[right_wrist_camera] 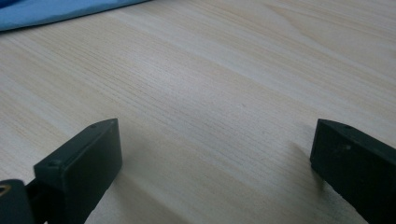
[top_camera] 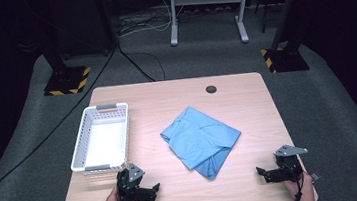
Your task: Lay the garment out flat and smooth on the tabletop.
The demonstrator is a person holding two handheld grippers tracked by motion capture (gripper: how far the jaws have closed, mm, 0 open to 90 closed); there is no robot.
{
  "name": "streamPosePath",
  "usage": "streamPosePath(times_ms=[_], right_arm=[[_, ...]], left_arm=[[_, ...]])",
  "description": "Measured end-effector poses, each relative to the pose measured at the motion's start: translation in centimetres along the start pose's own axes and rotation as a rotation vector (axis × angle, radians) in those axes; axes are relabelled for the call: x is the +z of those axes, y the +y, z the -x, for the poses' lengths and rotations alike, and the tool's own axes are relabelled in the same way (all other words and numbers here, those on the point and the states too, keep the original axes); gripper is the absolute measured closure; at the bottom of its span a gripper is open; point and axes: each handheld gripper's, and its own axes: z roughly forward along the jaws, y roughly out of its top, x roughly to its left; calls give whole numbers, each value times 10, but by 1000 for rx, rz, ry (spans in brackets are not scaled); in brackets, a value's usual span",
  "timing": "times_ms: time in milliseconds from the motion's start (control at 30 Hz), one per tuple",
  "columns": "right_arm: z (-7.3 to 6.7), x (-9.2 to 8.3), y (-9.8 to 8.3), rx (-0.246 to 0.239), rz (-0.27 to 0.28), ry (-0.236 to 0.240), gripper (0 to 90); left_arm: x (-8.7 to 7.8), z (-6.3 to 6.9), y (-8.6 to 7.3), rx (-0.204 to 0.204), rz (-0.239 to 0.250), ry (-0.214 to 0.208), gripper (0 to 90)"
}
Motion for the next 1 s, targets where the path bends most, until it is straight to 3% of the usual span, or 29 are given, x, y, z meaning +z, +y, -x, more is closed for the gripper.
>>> streamPosePath(times_ms=[200,300,400,567,667,767,833,900,933,1000], right_arm=[[-1,1,1,4,-6,-18,0],[0,2,1,11,-7,-28,0],[-1,2,1,17,-8,-33,0],[-1,3,7,52,-1,-26,15],[-9,10,24,54,7,-23,21],[-26,21,53,15,25,-10,25],[-39,31,76,-16,30,4,27],[-51,45,96,-33,27,32,25],[-57,53,104,-35,26,39,24],[-67,70,118,-33,16,58,23]], left_arm=[[8,0,9,63,-6,-55,1],[11,3,15,78,-18,-45,1],[16,11,23,109,0,-25,1],[22,19,40,127,57,-46,1],[34,24,68,142,89,-88,1],[47,26,94,148,114,-102,1],[59,27,109,131,122,-106,1],[66,27,115,127,117,-107,1],[81,30,123,124,93,-109,1],[96,33,128,127,55,-110,1]])
